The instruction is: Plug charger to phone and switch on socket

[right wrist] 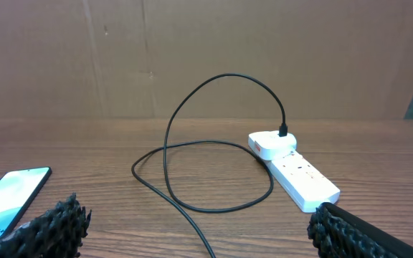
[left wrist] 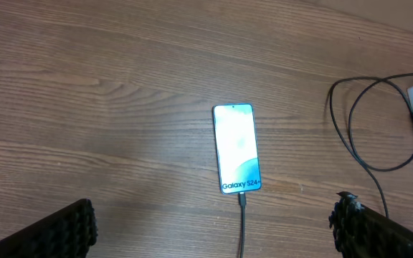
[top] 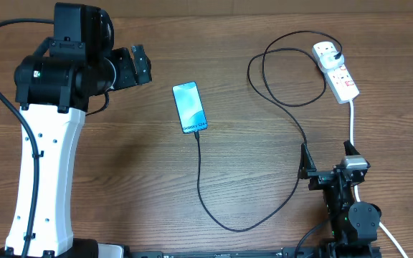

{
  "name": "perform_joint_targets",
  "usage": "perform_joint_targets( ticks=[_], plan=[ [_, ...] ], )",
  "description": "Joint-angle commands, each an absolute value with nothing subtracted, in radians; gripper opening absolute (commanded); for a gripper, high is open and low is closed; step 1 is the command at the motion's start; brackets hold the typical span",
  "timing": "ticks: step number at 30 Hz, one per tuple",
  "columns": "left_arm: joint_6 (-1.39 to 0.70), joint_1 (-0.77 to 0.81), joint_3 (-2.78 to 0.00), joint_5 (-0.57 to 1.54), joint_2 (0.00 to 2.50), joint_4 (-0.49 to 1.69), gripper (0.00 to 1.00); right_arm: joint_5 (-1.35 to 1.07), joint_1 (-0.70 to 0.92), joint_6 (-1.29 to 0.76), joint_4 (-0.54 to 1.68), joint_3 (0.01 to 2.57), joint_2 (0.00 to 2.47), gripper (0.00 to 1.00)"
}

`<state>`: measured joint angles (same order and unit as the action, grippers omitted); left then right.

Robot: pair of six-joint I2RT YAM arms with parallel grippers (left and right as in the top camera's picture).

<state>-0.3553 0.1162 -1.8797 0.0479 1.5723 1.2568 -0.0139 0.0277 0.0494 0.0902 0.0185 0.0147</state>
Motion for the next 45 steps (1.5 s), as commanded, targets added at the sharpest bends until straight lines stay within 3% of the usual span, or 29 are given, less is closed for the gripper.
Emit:
perform_joint_targets(
  ticks=[1,20,45],
  plan=[
    [-0.336,0.112,-1.878,0.044,1.576,1.254,1.00,-0.005,0.033,0.053,0.085,0.008,0.003,1.00],
    [-0.337,0.111,-1.749,-0.009,1.408,1.364,1.00,-0.005,0.033,0.053,0.085,0.008,0.003,1.00],
    [-0.374,0.111,-0.998,0.005,0.912,0.950,1.00,-0.005,0.033,0.053,0.085,0.008,0.003,1.00]
  ],
)
